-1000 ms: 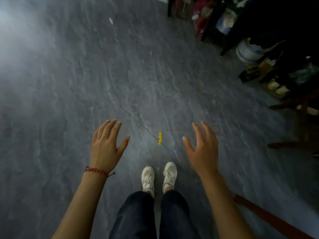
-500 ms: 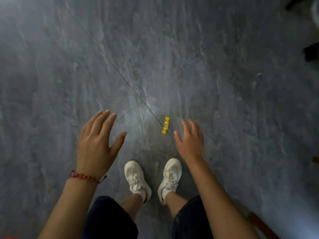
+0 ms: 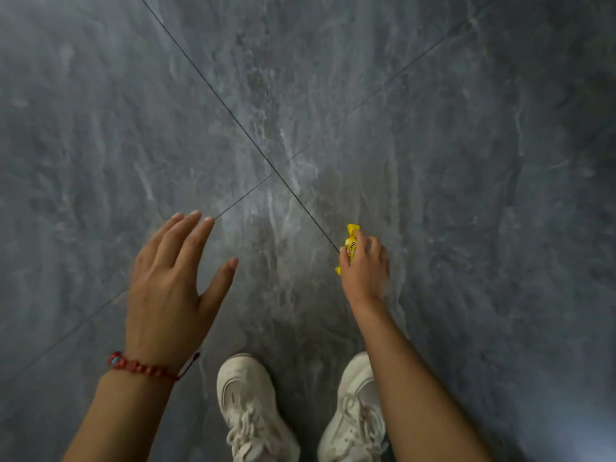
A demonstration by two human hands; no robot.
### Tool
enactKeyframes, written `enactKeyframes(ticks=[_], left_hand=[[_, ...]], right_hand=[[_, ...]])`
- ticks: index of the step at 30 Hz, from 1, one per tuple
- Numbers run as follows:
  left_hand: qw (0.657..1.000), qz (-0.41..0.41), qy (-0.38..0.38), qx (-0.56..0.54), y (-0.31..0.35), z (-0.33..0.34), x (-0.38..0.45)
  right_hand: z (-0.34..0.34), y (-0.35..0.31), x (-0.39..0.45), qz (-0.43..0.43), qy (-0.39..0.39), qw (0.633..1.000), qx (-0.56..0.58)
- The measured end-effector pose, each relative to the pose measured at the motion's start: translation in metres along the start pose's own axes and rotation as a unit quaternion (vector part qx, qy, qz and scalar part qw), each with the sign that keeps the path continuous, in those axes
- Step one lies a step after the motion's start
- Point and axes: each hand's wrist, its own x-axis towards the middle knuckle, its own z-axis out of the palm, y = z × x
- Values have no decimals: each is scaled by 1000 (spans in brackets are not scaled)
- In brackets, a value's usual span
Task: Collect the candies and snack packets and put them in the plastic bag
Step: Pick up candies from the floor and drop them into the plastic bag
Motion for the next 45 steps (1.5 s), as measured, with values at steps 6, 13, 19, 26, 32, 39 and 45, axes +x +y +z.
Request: enactKeyframes(ticks=[6,13,19,26,32,39,45], left_hand=[[1000,-16,-10,-1,-17,36,-6],[1000,-19,-22,3,-17,21,-18],[999,-10,-36,-4,14,-66,-25],[999,-1,-45,-10,52,-218,-39],[999,-9,-34,-15,77,-350,-60],[999,-36,-24,-18,79,-457,-83],[998,-49,-2,-24,64,-511,-90]], right_hand=[[36,12,8,-2,42,999,24],[14,2,3,-21,69,995,64],[-100,-43,-22,-46,116,988,94],[-280,-116,-87,-105,140,977,118],[-422,-173,-153,-136,154,972,114],[-538,-237,-204,-152,192,963,113],[-586,-283,-226,-167,208,958,103]])
